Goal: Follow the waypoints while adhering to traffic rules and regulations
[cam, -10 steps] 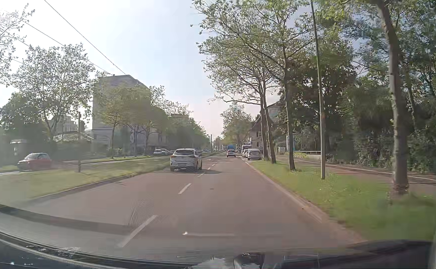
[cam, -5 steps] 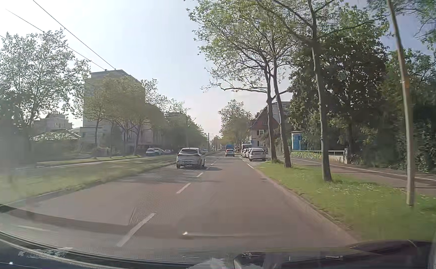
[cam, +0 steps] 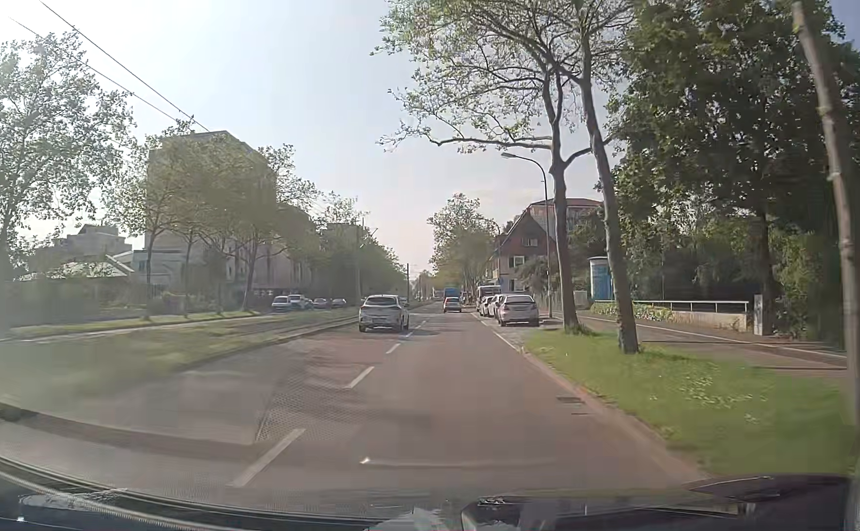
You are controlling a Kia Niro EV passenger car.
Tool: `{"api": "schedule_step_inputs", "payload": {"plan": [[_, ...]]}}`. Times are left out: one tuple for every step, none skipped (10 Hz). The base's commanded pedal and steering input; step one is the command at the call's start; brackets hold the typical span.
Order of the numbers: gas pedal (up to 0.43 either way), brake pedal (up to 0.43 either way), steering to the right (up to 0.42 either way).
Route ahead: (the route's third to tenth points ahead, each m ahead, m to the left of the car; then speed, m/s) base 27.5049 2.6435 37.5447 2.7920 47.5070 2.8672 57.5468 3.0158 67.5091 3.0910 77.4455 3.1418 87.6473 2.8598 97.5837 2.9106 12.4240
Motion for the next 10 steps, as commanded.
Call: {"api": "schedule_step_inputs", "payload": {"plan": [[0.067,0.000,0.002],[0.067,0.000,0.002],[0.067,0.000,0.002],[0.067,0.000,0.002],[0.067,0.000,0.002],[0.067,0.000,0.000],[0.067,0.000,-0.001],[0.067,0.000,-0.001],[0.067,0.000,-0.003],[0.067,0.000,-0.003]]}}
